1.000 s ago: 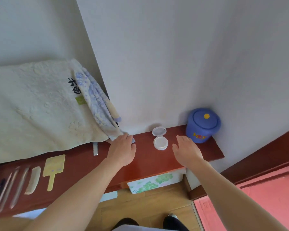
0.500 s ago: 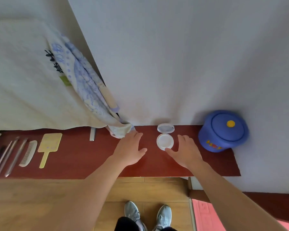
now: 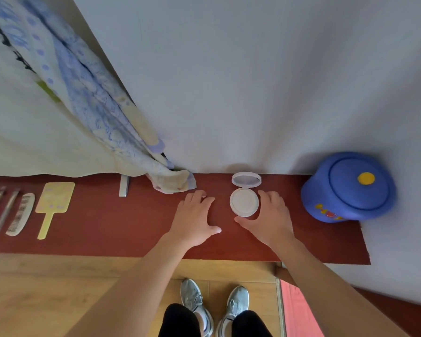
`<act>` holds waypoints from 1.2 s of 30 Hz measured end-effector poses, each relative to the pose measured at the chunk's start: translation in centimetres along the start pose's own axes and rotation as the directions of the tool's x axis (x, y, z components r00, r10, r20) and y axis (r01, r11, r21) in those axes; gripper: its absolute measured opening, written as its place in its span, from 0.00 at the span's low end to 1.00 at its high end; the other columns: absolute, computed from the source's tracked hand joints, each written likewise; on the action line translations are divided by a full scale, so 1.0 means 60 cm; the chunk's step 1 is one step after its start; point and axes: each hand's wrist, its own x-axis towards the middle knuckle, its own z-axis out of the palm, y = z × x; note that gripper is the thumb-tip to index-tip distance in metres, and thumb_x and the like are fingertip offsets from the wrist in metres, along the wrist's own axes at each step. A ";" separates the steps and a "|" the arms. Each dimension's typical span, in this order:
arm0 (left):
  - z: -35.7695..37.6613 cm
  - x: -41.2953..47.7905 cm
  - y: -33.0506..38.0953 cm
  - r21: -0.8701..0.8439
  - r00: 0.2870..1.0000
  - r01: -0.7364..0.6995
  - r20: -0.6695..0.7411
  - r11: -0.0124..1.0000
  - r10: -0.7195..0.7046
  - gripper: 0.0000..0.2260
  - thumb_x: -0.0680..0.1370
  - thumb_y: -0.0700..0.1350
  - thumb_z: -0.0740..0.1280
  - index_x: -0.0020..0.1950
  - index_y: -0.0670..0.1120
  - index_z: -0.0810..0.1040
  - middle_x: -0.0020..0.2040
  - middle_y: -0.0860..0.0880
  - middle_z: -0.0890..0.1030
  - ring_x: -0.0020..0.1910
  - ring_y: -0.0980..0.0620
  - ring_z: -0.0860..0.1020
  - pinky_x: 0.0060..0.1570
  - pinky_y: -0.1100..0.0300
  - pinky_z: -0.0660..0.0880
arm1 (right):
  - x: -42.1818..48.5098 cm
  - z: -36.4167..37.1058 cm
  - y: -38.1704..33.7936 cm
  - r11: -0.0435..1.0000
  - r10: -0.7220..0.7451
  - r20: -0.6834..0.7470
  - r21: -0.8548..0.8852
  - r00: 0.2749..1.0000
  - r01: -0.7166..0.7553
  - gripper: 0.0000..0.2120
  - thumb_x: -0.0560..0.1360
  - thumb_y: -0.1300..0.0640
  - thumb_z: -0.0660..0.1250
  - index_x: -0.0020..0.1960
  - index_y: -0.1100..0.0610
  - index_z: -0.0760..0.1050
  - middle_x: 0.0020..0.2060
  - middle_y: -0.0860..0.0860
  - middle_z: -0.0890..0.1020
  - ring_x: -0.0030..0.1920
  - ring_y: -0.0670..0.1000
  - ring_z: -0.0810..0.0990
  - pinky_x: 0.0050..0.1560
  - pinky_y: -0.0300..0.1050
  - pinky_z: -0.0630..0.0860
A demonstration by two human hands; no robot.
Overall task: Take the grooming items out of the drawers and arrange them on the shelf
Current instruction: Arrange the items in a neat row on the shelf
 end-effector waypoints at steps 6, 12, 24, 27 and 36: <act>0.003 -0.002 -0.002 0.014 1.000 -0.003 -0.009 1.000 0.003 0.38 0.71 0.65 0.70 0.76 0.53 0.63 0.72 0.51 0.63 0.70 0.49 0.63 0.68 0.52 0.65 | 0.006 0.007 -0.002 1.000 -0.027 -0.026 -0.005 0.999 0.027 0.37 0.61 0.31 0.72 0.62 0.52 0.71 0.55 0.50 0.72 0.56 0.53 0.72 0.55 0.50 0.70; 0.006 -0.008 -0.004 0.005 1.000 -0.012 -0.026 1.000 0.012 0.38 0.72 0.65 0.69 0.77 0.53 0.62 0.73 0.51 0.62 0.71 0.49 0.62 0.69 0.53 0.64 | 0.006 0.012 -0.003 0.999 -0.037 -0.037 0.038 0.999 0.038 0.34 0.62 0.34 0.74 0.60 0.53 0.73 0.52 0.50 0.73 0.54 0.54 0.73 0.55 0.49 0.71; 0.001 -0.033 -0.023 -0.017 0.999 0.017 -0.052 1.000 -0.017 0.36 0.74 0.63 0.68 0.77 0.49 0.62 0.74 0.49 0.62 0.72 0.47 0.62 0.70 0.52 0.65 | -0.015 0.003 -0.030 0.987 -0.058 -0.044 0.149 0.997 0.064 0.34 0.62 0.39 0.76 0.63 0.52 0.72 0.55 0.49 0.73 0.57 0.51 0.73 0.60 0.49 0.71; -0.008 -0.057 -0.058 -0.019 0.997 0.031 -0.075 0.999 -0.032 0.36 0.75 0.63 0.67 0.77 0.49 0.62 0.74 0.49 0.63 0.72 0.47 0.62 0.70 0.51 0.65 | -0.028 0.001 -0.059 0.985 -0.056 -0.019 0.161 0.998 0.059 0.34 0.63 0.38 0.76 0.64 0.50 0.71 0.56 0.48 0.72 0.57 0.50 0.73 0.60 0.48 0.72; -0.045 -0.131 -0.208 -0.035 0.993 0.055 -0.100 0.998 -0.058 0.34 0.76 0.62 0.67 0.77 0.49 0.63 0.73 0.50 0.64 0.71 0.49 0.64 0.69 0.52 0.66 | -0.072 0.045 -0.208 0.978 -0.109 -0.038 0.177 0.993 0.114 0.35 0.62 0.39 0.77 0.63 0.51 0.70 0.53 0.46 0.71 0.54 0.49 0.73 0.56 0.46 0.74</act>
